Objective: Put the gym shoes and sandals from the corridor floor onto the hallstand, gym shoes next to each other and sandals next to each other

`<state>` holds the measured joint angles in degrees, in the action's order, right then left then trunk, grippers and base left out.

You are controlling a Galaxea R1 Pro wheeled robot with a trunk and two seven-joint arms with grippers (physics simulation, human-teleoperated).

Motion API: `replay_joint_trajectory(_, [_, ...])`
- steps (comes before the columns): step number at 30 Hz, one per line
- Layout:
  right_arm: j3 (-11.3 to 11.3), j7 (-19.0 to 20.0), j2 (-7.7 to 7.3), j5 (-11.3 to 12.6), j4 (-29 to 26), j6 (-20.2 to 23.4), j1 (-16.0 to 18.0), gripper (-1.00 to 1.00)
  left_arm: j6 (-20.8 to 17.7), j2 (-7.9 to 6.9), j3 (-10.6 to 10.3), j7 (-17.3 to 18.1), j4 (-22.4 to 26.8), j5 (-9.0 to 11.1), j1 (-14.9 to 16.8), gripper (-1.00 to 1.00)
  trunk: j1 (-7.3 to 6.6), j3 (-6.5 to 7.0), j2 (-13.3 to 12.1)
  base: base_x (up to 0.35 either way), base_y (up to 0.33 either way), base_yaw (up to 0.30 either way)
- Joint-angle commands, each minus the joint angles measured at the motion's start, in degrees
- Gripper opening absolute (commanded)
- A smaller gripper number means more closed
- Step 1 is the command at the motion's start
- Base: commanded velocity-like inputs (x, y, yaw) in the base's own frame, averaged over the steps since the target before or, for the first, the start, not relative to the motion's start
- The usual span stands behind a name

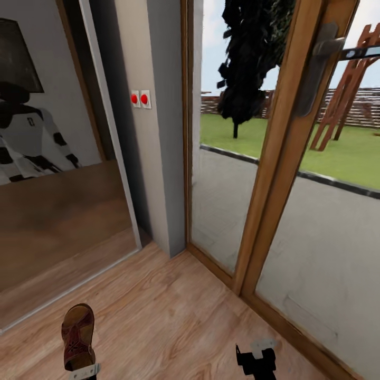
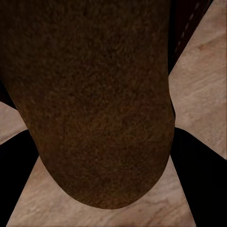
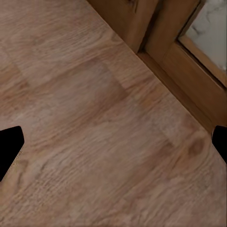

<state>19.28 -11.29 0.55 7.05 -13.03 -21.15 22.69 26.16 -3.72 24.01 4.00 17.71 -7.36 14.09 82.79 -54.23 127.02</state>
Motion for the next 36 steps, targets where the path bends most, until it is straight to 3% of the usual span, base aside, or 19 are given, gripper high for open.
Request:
replay_joint_trajectory(1, [0.5,-0.2,-0.04,0.6,0.0,-0.2,0.0,1.00,0.2,0.03,0.5,0.3,0.0,-0.5,0.1,-1.00,0.02,-0.05,0.0,0.219,-0.203,0.281])
replay_joint_trajectory(26, [0.5,-0.2,-0.11,0.6,0.1,-0.2,0.0,1.00,0.2,0.03,0.5,0.3,0.0,-0.5,0.1,-1.00,0.02,-0.05,0.0,0.014,-0.011,0.281])
replay_joint_trajectory(36, [0.5,-0.2,-0.11,0.6,0.1,-0.2,0.0,1.00,0.2,0.03,0.5,0.3,0.0,-0.5,0.1,-1.00,0.02,-0.05,0.0,0.166,-0.114,0.281])
